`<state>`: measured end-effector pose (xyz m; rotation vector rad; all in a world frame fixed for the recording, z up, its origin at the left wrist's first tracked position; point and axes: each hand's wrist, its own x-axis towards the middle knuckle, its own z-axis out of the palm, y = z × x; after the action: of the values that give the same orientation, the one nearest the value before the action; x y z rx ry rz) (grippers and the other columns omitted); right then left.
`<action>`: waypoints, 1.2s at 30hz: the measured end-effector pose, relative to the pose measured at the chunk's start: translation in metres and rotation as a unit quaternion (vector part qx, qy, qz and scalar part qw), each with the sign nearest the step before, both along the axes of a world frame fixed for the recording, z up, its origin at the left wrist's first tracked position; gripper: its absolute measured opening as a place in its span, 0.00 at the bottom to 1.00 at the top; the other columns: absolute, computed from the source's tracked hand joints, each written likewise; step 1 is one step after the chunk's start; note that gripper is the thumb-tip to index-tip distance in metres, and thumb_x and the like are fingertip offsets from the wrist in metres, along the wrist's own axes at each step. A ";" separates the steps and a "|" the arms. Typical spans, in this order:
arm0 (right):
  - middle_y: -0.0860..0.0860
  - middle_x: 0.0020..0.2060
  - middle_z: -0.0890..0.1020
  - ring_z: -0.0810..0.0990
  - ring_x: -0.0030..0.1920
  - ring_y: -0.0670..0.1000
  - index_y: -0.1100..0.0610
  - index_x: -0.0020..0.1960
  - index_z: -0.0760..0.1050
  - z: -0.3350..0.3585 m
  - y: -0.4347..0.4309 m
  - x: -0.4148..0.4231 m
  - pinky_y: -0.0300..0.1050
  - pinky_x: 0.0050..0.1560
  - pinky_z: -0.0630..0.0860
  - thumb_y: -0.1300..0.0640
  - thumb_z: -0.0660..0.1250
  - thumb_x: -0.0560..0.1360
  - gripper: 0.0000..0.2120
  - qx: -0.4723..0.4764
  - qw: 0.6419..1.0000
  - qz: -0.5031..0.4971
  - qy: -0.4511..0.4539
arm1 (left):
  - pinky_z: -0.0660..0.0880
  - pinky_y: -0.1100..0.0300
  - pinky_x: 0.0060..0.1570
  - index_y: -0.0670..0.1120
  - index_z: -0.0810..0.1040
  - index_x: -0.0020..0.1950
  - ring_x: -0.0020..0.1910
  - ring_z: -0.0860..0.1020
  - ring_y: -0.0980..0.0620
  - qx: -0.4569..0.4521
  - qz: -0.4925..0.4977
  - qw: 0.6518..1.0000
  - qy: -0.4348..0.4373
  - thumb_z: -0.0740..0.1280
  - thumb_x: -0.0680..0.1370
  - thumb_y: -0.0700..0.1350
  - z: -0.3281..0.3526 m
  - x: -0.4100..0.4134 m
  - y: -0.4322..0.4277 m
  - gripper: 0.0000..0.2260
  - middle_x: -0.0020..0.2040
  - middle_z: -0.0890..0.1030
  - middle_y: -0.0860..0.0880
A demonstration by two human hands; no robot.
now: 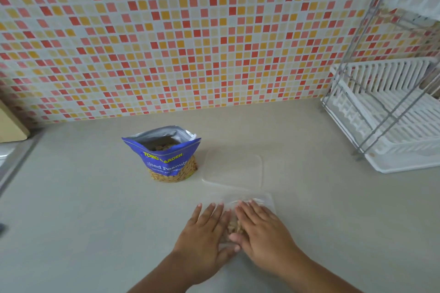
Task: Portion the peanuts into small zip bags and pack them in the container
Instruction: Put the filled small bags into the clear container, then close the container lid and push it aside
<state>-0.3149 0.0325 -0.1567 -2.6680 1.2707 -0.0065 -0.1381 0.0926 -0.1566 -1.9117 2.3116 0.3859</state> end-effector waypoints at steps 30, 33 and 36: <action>0.54 0.71 0.63 0.61 0.71 0.56 0.54 0.75 0.56 0.016 -0.160 0.057 0.49 0.71 0.60 0.33 0.73 0.58 0.54 0.098 0.989 -0.103 0.047 | 0.32 0.53 0.73 0.56 0.30 0.72 0.71 0.30 0.58 0.021 0.212 0.967 0.142 0.57 0.49 0.81 -0.017 0.042 -0.015 0.63 0.69 0.29 0.64; 0.55 0.67 0.66 0.63 0.69 0.57 0.53 0.72 0.62 0.015 -0.161 0.058 0.49 0.69 0.62 0.37 0.75 0.59 0.48 0.098 0.988 -0.121 0.019 | 0.34 0.52 0.74 0.54 0.35 0.76 0.72 0.32 0.58 0.013 0.218 0.966 0.142 0.57 0.50 0.81 -0.020 0.042 -0.014 0.63 0.69 0.32 0.66; 0.55 0.64 0.72 0.70 0.66 0.58 0.54 0.68 0.66 0.020 -0.163 0.058 0.49 0.65 0.67 0.45 0.74 0.66 0.35 0.113 0.980 -0.156 -0.051 | 0.36 0.51 0.74 0.54 0.37 0.76 0.72 0.34 0.59 0.002 0.217 0.966 0.137 0.56 0.51 0.81 -0.021 0.042 -0.014 0.62 0.70 0.36 0.67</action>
<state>-0.2573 -0.1300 -0.1372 -2.2299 1.5411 -0.0388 -0.0957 0.0784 -0.1778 -2.5019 2.0062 0.7382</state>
